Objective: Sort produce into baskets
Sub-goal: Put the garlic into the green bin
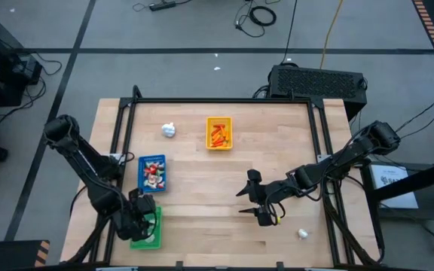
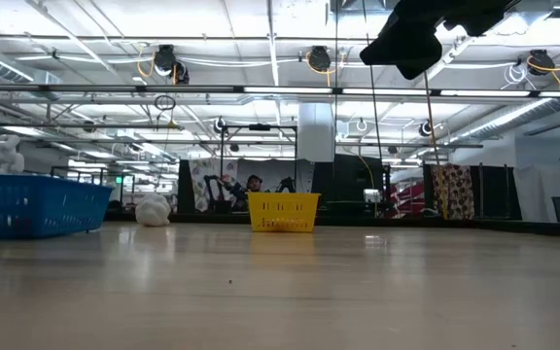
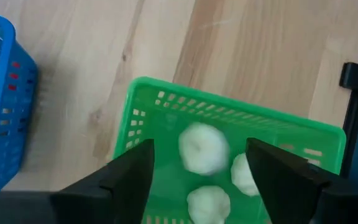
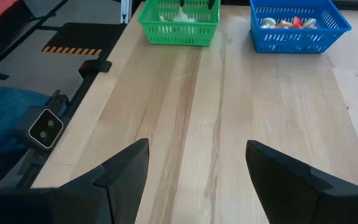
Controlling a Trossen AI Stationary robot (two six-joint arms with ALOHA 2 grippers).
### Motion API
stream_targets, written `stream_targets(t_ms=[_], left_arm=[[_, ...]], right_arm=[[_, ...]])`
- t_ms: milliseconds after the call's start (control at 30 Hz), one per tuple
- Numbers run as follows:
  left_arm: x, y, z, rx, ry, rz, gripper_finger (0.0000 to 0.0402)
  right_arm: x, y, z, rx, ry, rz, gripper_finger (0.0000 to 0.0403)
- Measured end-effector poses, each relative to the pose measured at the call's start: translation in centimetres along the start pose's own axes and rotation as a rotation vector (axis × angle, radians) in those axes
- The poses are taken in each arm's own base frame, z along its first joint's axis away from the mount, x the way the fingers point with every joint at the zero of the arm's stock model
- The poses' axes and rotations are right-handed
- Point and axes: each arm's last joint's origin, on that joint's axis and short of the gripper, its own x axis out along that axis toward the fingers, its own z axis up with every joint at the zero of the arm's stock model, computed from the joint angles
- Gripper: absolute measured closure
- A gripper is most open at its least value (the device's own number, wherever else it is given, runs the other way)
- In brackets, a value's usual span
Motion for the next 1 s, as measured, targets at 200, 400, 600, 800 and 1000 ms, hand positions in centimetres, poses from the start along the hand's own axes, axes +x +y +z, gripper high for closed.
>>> stream_targets(t_ms=[200, 400, 600, 800, 1000], left_arm=[[0.2, 0.4, 0.4, 0.005, 0.076, -0.003, 0.0118], [0.5, 1.2, 2.1, 0.02, 0.05, 0.021, 0.0116], [0.8, 2.4, 5.0, 0.14, -0.002, 0.028, 0.0116], [0.9, 3.8, 8.6, 0.313, -0.135, 0.052, 0.0116], [1.0, 5.3, 12.5, 0.378, -0.35, 0.061, 0.0116]], right_arm=[[0.0, 0.0, -0.1, -0.001, 0.006, -0.001, 0.0145], [0.0, -0.1, -0.1, 0.0, 0.008, -0.004, 0.0145], [0.1, -0.5, -0.3, 0.034, 0.033, -0.024, 0.0145], [0.1, -1.3, -0.9, 0.139, 0.106, -0.071, 0.0145], [-0.2, -1.9, -2.4, 0.334, 0.259, -0.138, 0.0145]])
